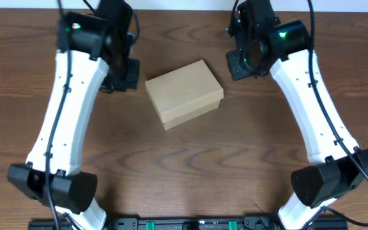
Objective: Pack container
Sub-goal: 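Move both grippers down to the left and right sides of the box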
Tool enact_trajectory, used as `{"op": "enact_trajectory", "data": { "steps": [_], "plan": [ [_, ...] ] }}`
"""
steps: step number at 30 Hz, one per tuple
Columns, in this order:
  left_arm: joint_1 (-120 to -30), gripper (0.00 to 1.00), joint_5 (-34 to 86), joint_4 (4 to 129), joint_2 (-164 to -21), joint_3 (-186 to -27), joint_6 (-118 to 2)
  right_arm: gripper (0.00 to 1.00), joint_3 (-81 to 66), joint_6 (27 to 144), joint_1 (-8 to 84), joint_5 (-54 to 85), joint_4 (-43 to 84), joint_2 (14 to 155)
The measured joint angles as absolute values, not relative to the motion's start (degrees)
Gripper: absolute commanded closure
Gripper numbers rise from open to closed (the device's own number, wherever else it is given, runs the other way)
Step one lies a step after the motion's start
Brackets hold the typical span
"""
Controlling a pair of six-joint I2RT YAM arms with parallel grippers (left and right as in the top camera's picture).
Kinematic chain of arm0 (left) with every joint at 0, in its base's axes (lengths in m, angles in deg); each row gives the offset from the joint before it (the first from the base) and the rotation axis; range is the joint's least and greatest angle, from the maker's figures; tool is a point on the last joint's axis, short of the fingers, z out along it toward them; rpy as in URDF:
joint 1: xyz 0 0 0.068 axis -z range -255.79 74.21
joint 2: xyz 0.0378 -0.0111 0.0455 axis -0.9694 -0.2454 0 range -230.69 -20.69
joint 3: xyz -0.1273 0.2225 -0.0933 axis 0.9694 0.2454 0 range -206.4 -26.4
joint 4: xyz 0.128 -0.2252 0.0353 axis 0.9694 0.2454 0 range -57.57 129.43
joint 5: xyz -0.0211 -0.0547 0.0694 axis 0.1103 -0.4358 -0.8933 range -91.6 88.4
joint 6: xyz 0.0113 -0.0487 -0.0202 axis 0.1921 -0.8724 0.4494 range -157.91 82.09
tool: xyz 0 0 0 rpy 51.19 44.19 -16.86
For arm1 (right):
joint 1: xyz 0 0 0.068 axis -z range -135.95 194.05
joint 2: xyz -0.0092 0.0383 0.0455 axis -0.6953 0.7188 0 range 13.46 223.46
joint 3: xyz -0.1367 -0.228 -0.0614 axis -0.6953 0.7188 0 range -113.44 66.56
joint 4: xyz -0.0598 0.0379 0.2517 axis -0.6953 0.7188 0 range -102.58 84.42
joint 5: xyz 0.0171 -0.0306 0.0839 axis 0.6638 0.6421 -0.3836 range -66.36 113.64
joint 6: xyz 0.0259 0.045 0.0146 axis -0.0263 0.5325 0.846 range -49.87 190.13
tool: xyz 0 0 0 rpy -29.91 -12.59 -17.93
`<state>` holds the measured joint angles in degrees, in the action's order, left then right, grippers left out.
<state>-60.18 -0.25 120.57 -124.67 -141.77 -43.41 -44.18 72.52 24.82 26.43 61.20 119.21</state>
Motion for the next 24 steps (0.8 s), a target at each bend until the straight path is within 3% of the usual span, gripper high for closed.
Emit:
{"op": "enact_trajectory", "data": {
  "steps": [11, 24],
  "plan": [
    [-61.03, 0.87, 2.13, 102.14, -125.31, -122.04, -44.78, 0.99, -36.53, 72.74, 24.67, 25.73, 57.6, 119.32],
    [-61.73, 0.93, 9.76, 92.9, -134.51, -120.13, -43.47, 0.99, -31.54, 73.83, 24.67, 24.48, 55.06, 119.37]
  ]
}}
